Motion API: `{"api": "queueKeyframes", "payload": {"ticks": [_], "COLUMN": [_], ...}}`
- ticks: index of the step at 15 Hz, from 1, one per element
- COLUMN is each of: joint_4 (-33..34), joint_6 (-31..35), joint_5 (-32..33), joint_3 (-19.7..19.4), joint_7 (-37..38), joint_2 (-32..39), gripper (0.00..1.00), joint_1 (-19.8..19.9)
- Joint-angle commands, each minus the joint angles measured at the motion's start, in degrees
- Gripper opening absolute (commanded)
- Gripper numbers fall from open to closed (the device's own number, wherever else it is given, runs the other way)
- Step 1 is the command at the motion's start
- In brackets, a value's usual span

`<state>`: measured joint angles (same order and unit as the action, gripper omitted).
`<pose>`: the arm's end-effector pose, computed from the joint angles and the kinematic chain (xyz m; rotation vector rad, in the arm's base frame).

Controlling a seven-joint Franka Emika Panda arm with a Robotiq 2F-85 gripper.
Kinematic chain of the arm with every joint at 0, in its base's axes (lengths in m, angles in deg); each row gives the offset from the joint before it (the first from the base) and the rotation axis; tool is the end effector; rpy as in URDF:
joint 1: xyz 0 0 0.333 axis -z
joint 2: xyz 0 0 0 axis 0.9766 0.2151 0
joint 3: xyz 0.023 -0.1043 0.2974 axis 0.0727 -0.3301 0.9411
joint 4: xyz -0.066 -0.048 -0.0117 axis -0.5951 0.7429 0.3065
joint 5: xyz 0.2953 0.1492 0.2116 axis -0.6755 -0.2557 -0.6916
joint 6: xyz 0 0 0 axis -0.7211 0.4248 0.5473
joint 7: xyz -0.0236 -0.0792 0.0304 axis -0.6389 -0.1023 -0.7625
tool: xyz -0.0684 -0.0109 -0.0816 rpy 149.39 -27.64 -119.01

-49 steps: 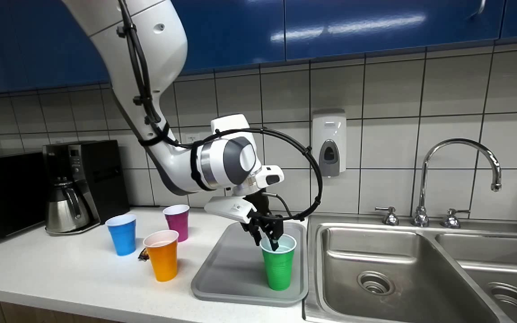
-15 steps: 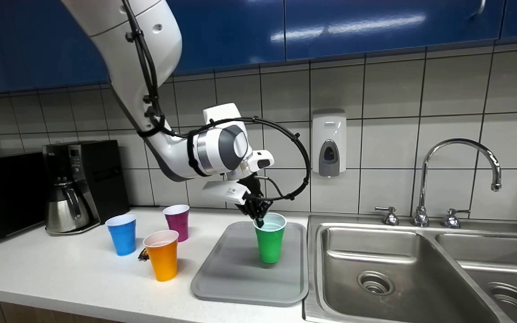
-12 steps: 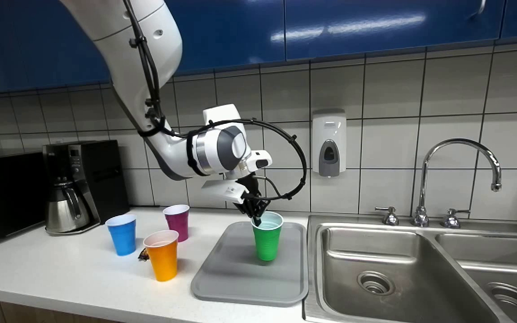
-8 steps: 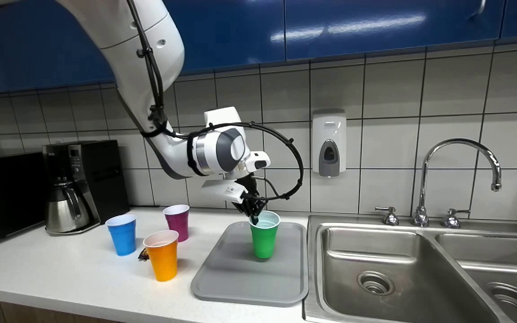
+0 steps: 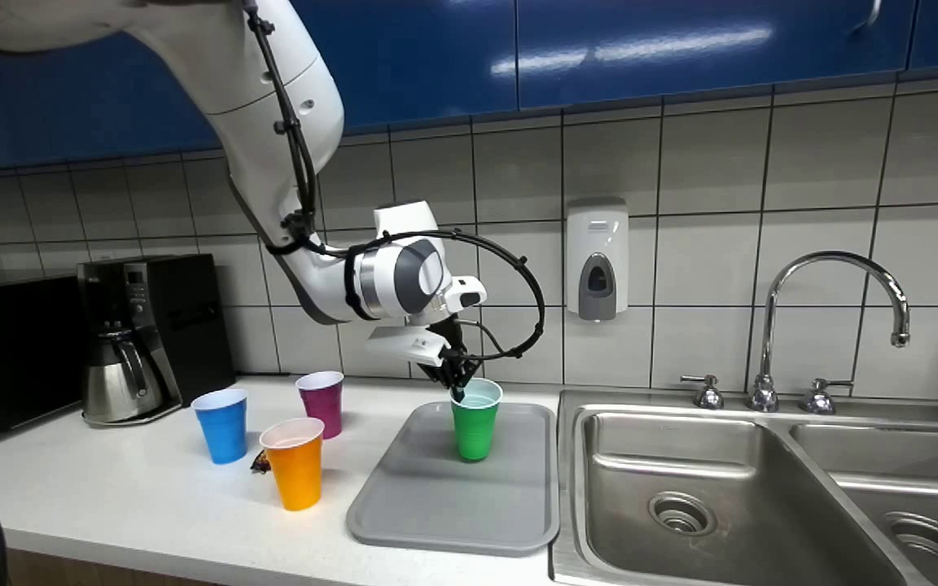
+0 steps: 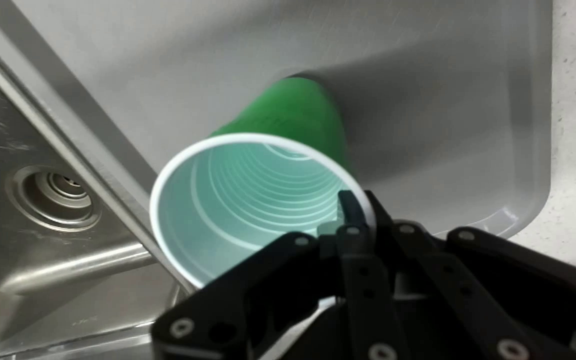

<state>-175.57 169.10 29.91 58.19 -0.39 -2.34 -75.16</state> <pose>0.5892 -0.0903 0.2903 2.9959 -0.4419 0.4900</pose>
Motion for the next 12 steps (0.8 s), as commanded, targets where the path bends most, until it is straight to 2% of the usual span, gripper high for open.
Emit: {"api": "queueKeyframes", "payload": {"ticks": [1,12], "joint_4": [3.6,8.1], "joint_6": [-0.5,-0.3], "joint_5": [-1.3,-1.0], "joint_3": [0.6,1.4], "joint_7": [-2.2,-2.4], "joint_2": [2.0,4.0], "gripper": [0.01,0.01], "joint_1": [-0.3,-2.8]}}
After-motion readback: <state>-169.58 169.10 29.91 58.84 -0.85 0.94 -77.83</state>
